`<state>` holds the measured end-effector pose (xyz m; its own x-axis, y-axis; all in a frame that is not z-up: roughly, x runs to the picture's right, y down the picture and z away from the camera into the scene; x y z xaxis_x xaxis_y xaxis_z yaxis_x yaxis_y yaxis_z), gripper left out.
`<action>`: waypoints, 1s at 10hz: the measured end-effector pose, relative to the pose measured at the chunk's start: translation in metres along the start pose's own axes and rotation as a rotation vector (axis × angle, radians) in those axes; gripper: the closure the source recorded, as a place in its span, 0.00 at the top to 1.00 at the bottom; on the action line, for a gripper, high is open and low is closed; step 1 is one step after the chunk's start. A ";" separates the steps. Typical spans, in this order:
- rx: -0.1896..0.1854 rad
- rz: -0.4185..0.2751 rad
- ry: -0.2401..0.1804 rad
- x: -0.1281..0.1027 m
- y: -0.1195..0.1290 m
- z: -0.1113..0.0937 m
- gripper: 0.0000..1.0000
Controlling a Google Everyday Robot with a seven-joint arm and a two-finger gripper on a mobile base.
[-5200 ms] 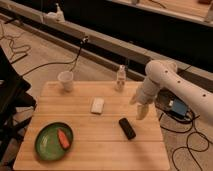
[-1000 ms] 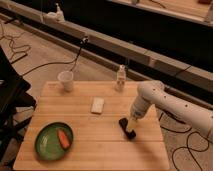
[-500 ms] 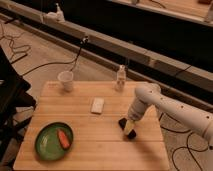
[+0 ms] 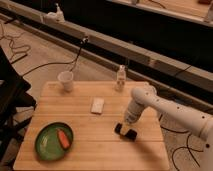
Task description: Place the eraser in the ceramic cup
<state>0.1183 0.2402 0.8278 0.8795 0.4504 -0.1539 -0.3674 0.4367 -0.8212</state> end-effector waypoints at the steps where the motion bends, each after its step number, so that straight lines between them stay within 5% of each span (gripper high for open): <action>1: 0.002 -0.002 0.012 0.000 -0.001 0.005 0.21; 3: 0.009 -0.001 0.026 0.000 -0.003 0.008 0.03; 6: 0.049 -0.015 0.009 -0.010 -0.015 -0.005 0.00; 10: 0.124 -0.086 -0.132 -0.079 -0.045 -0.076 0.00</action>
<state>0.0883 0.1254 0.8352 0.8650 0.5018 -0.0064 -0.3345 0.5671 -0.7527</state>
